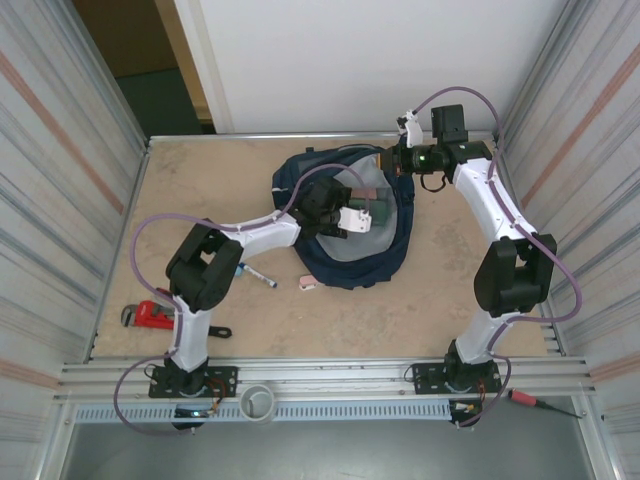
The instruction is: Pack books, pencil case, and school supplies into a backpack
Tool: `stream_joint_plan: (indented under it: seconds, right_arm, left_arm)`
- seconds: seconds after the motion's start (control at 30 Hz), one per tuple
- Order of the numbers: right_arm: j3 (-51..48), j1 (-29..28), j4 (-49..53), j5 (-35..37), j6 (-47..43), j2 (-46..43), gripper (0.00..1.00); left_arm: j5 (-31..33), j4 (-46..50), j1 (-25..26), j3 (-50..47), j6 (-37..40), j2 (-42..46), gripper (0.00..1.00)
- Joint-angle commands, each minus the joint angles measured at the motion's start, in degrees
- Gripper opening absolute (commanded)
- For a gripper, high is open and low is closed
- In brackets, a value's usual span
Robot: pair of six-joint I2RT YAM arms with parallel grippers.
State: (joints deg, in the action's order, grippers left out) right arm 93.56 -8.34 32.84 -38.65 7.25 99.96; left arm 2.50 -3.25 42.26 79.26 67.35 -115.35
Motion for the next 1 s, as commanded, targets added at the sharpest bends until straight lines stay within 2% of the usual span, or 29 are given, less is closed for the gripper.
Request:
stream_joint_plan:
  seconds: [0.0,0.13,0.23,0.4,0.6,0.73,0.8,0.97]
  right_arm:
    - [1.80,-0.19,-1.85,-2.66,0.80,-2.25,0.00]
    - [1.63,-0.36,-2.07,-2.77,0.93,-1.88,0.00]
    - [1.45,-0.54,-2.25,-2.74,0.94,-1.62,0.00]
    - [0.93,-0.63,-2.70,-2.99,1.13,-1.66,0.00]
    - [-0.02,-1.13,-3.35,-3.42,1.24,-3.16,0.00]
    - [-0.62,-1.15,-3.60,-3.62,1.32,-4.38,0.00]
    - [-1.37,-1.20,-4.01,-3.39,1.37,-4.71,0.00]
    - [-3.33,-0.92,-4.13,-2.63,1.28,-5.20,0.00]
  left_arm:
    - [2.06,-3.78,0.63,-2.72,-2.04,3.23,0.85]
    - [2.18,-3.37,1.19,-4.32,-3.14,3.55,0.89]
    - [1.62,-3.45,1.76,-4.69,-3.99,3.64,0.85]
    - [2.64,-3.81,1.93,-2.43,-6.06,2.06,0.57]
    - [11.82,-9.12,1.16,-0.02,-6.00,-1.54,0.40]
    - [18.38,-14.90,1.02,0.30,-6.56,-2.60,0.41]
    - [18.89,-14.65,1.46,-0.66,-7.81,-1.78,0.46]
    - [9.99,-12.07,2.98,-8.94,-14.23,4.86,0.61]
